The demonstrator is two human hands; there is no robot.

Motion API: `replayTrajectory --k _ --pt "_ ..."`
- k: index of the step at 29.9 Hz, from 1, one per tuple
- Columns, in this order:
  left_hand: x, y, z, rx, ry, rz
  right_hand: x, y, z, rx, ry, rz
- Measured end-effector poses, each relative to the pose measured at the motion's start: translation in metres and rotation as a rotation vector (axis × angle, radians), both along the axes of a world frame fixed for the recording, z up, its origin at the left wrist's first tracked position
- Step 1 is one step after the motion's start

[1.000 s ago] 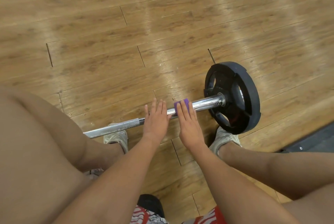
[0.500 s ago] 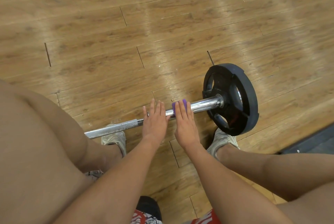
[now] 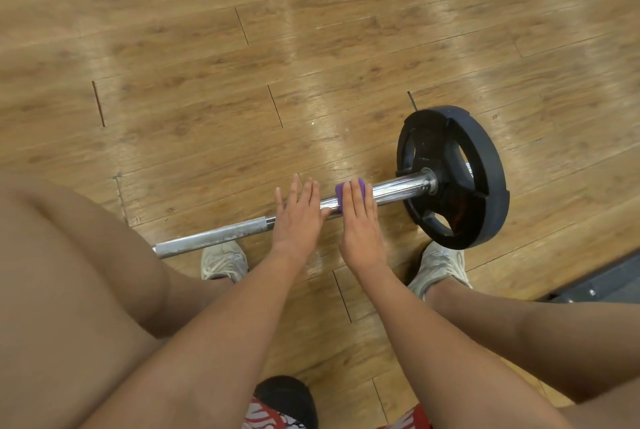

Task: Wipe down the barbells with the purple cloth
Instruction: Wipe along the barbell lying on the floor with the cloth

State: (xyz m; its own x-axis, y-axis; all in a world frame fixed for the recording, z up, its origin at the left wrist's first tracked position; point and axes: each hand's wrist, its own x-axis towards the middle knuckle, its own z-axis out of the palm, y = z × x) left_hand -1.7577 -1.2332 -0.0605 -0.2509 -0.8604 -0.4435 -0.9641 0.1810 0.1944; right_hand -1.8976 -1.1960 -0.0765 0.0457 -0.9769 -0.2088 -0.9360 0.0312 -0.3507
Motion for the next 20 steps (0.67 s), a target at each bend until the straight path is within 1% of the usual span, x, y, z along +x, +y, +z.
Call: replayTrajectory --k 2,5,9,11,16,20 --pt "0.0 -0.006 0.0 -0.018 -0.044 0.009 0.005 -0.014 0.003 0.022 -0.021 -0.044" --pt "-0.008 -0.004 0.002 -0.052 -0.077 0.07 0.008 -0.023 0.003 0.001 -0.051 -0.058" --pt "-0.03 0.015 -0.002 -0.081 -0.061 0.079 0.002 -0.011 -0.004 -0.013 -0.031 -0.006" --pt "-0.03 0.012 -0.005 -0.09 -0.037 0.098 -0.005 -0.014 -0.006 -0.011 -0.016 0.011" --pt "-0.025 -0.006 -0.005 -0.098 -0.007 0.128 -0.012 -0.046 0.008 0.011 0.003 -0.103" --pt "-0.02 -0.019 -0.004 -0.101 -0.004 0.124 -0.013 -0.051 0.003 -0.043 0.026 0.046"
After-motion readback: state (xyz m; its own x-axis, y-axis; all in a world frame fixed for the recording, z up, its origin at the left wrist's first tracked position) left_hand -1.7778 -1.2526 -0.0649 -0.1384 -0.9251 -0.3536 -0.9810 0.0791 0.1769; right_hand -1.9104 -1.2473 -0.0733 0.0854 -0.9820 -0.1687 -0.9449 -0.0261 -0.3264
